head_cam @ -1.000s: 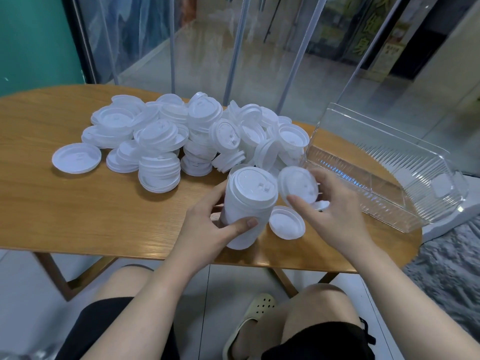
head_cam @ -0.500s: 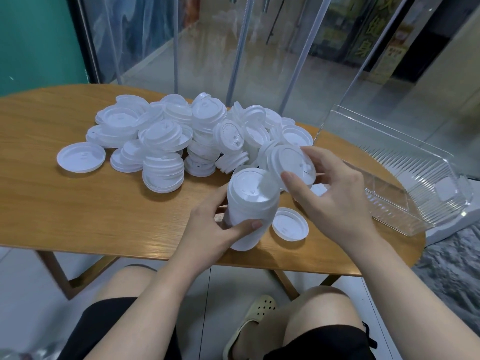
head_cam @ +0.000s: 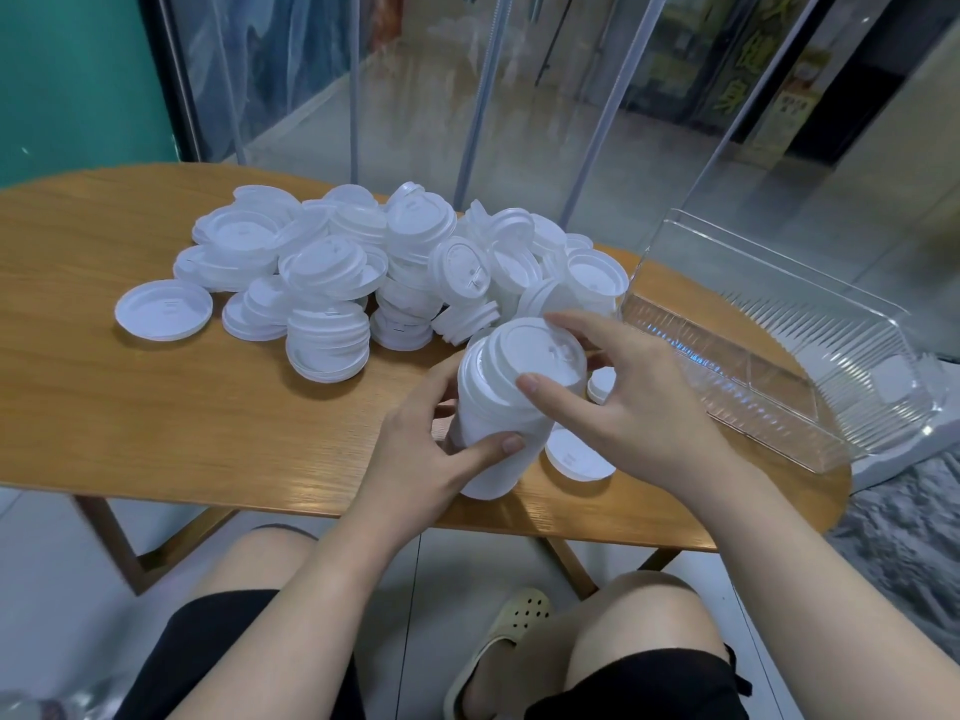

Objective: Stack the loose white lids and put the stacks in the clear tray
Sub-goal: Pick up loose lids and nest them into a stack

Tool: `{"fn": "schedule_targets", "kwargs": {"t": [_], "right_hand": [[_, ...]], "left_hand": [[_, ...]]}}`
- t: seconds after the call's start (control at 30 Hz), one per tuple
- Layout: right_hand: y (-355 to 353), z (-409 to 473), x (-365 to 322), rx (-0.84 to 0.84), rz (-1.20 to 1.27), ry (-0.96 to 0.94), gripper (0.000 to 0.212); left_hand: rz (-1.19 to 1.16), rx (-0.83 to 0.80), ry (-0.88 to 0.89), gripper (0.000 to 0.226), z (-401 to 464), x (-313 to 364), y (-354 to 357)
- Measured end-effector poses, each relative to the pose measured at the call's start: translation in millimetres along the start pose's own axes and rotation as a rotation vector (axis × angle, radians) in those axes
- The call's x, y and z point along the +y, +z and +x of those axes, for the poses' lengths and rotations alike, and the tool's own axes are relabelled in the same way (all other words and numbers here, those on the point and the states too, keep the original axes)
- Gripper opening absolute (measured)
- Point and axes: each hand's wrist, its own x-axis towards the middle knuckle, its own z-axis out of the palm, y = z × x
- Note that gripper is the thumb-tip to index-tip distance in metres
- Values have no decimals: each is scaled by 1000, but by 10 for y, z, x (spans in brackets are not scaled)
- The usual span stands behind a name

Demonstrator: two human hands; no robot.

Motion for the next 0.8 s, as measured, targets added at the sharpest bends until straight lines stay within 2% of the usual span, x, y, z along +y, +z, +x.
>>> {"fn": "schedule_targets", "kwargs": {"t": [0.27, 0.53, 0.8], "right_hand": [[-38, 15, -14, -38, -31, -3, 79], [23, 42, 8, -149, -54, -5, 82], [4, 26, 56, -206, 36, 6, 84]], "left_hand": [[21, 27, 17, 73, 14, 5, 34], [32, 28, 4, 73, 17, 5, 39], [41, 10, -12, 71, 0, 10, 17]]}}
